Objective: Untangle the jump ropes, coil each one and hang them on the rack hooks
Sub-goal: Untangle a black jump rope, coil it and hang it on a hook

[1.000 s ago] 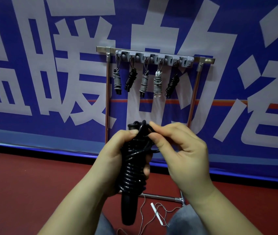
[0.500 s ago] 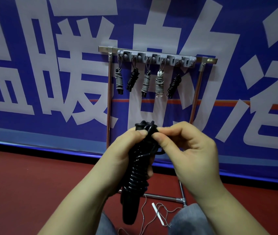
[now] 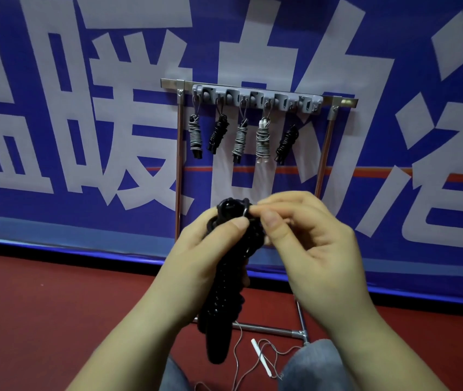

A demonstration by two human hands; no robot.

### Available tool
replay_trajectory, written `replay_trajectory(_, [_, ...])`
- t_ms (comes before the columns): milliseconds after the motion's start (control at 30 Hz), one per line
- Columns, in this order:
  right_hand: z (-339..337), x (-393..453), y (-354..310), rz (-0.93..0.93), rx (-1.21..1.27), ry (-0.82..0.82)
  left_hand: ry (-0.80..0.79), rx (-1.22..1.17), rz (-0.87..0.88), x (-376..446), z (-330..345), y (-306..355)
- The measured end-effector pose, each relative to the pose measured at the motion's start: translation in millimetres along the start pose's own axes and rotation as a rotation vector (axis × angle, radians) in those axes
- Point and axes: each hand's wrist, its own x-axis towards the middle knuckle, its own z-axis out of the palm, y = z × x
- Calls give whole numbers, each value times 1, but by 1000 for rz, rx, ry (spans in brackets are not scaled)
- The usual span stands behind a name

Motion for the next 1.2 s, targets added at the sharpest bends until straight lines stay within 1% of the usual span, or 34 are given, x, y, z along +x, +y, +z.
replay_trajectory(67, [-3, 1, 0, 69, 42, -37, 21, 91, 32, -1, 2, -1])
replay_trajectory(100, [-3, 1, 0, 82, 12, -69, 25, 134, 42, -1, 2, -2])
replay_trajectory(167, [-2, 1, 0, 68, -73, -115, 21, 226, 52, -3, 2, -4])
replay_trajectory(233, [-1, 3, 1, 48, -128, -114, 7, 316, 37, -4, 0, -6])
replay_trajectory(267, [-2, 5, 2, 55, -149, -124, -6, 329, 22, -4, 0, -7])
replay_trajectory(400, [-6, 13, 9, 96, -194, -259, -53, 328, -3, -3, 0, -12])
replay_trajectory(467, [-9, 17, 16, 116, -187, -284, -54, 353, -4, 1, -3, -15])
replay_trajectory(533, [-11, 21, 22, 202, -146, -316, -50, 446, 35, 7, -9, -19])
replay_trajectory(600, [-15, 23, 25, 307, -122, -385, -51, 581, 86, 12, -16, -23])
replay_trajectory(667, [-19, 24, 22, 417, -35, -438, -38, 672, 145, 16, -23, -27])
replay_trajectory(800, [-25, 23, 15, 616, 276, -364, -5, 744, 309, 25, -34, -33])
replay_trajectory(933, [-24, 17, 10, 653, 364, -346, 38, 771, 438, 33, -43, -42])
replay_trajectory(1000, [-20, 16, 10, 686, 449, -285, 35, 735, 439, 35, -45, -44])
replay_trajectory(1067, [-16, 17, 14, 737, 526, -215, 14, 720, 400, 39, -45, -47])
replay_trajectory(1133, [-13, 20, 21, 787, 510, -190, -21, 721, 316, 40, -43, -51])
replay_trajectory(1200, [-12, 25, 30, 838, 498, -179, -16, 719, 258, 40, -39, -56])
